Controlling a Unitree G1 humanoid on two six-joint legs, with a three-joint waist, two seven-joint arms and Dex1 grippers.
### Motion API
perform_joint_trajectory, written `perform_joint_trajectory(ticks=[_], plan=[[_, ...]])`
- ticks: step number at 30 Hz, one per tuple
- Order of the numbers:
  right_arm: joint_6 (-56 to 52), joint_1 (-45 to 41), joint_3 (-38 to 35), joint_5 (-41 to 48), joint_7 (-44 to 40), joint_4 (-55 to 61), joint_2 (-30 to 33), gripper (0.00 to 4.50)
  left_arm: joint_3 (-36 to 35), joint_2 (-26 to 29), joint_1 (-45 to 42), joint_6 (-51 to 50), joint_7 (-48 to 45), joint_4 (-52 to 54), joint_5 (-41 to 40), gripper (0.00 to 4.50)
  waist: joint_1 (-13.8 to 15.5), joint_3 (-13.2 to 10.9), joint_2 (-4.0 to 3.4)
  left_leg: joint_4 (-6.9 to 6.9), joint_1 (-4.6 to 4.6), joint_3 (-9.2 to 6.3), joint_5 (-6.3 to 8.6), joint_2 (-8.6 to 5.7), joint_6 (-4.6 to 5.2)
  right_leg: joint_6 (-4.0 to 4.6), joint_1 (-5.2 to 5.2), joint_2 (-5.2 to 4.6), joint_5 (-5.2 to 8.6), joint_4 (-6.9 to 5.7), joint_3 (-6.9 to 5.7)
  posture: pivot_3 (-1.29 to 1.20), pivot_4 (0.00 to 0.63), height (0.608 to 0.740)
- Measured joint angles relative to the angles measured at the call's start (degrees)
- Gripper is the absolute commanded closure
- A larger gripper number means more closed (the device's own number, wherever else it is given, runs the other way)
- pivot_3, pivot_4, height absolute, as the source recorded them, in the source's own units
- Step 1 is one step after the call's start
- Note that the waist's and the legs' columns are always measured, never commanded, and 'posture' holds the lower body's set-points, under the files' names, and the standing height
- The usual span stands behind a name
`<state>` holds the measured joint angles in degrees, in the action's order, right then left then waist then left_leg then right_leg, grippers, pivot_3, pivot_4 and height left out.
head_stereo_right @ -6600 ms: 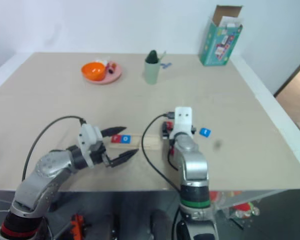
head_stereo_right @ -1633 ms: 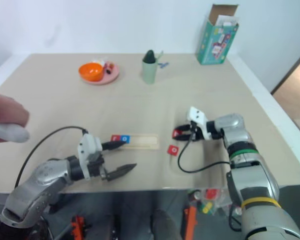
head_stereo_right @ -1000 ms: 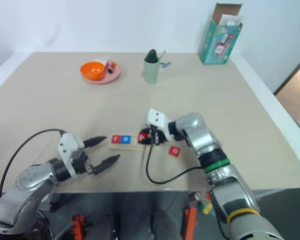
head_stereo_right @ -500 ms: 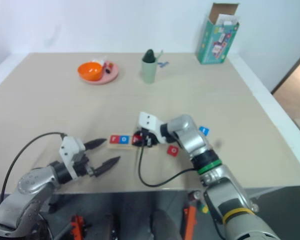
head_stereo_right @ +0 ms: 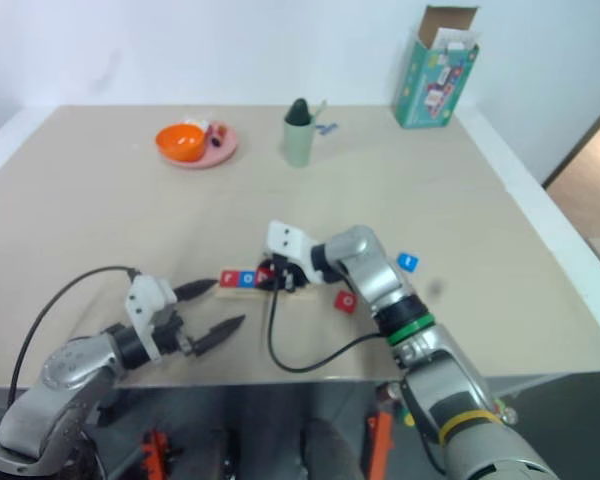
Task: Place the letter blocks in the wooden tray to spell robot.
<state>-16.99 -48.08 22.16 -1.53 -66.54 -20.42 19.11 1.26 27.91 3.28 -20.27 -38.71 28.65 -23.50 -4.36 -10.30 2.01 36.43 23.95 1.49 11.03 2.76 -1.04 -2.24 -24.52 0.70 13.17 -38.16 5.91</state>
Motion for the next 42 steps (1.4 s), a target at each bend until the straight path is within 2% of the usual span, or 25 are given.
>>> perform_joint_trajectory(ticks=[42], plan=[[-0.32,-1.68,0.01,0.04,-0.53,-3.60,-0.23,3.25,0.71,-0.27,-0.78,0.26,-0.12,-0.95,1.04,0.00,-0.01,0.00,0.00,0.00,0.03,0.00,0.00,0.00,0.00,0.00,-0.05,0.00,0.00,0.00,0.00,0.00,0.150,0.740]])
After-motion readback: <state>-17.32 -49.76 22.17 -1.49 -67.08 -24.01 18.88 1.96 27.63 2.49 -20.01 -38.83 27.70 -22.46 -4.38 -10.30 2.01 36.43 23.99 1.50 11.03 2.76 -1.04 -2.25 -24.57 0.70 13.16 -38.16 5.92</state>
